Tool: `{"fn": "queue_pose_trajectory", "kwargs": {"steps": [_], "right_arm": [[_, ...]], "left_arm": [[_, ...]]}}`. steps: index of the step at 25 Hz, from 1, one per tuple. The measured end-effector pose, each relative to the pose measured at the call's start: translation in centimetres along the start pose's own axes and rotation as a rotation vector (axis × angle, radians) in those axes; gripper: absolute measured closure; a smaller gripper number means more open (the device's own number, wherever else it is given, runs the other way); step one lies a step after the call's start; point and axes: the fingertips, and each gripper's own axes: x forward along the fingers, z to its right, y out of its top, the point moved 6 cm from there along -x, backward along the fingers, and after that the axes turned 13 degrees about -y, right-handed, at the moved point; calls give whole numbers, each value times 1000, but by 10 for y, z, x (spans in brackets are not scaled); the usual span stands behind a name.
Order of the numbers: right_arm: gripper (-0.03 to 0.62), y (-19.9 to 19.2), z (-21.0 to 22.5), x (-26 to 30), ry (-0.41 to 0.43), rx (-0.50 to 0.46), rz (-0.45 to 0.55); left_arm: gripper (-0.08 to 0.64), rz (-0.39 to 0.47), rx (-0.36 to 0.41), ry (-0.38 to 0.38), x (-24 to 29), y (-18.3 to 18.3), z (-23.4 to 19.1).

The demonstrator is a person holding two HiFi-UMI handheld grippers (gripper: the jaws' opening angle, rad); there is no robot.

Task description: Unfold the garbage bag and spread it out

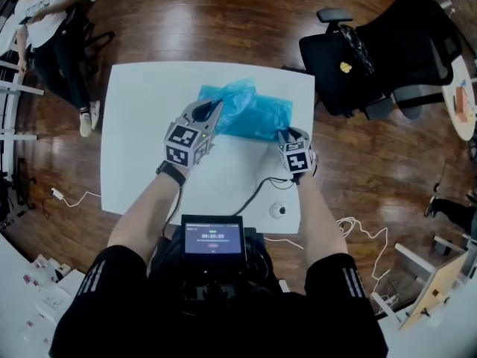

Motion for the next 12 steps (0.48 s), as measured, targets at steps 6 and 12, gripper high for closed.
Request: {"fn": "queue_pose_trajectory", "kwargs": {"steps": [6,12], "right_arm": [[445,0,3,2,-20,-6,14],[445,1,3,2,-27,-10,-2]], "left_arm": [[557,43,-30,97,-36,2,-24],[557,74,-65,198,-73,0,-53]]}}
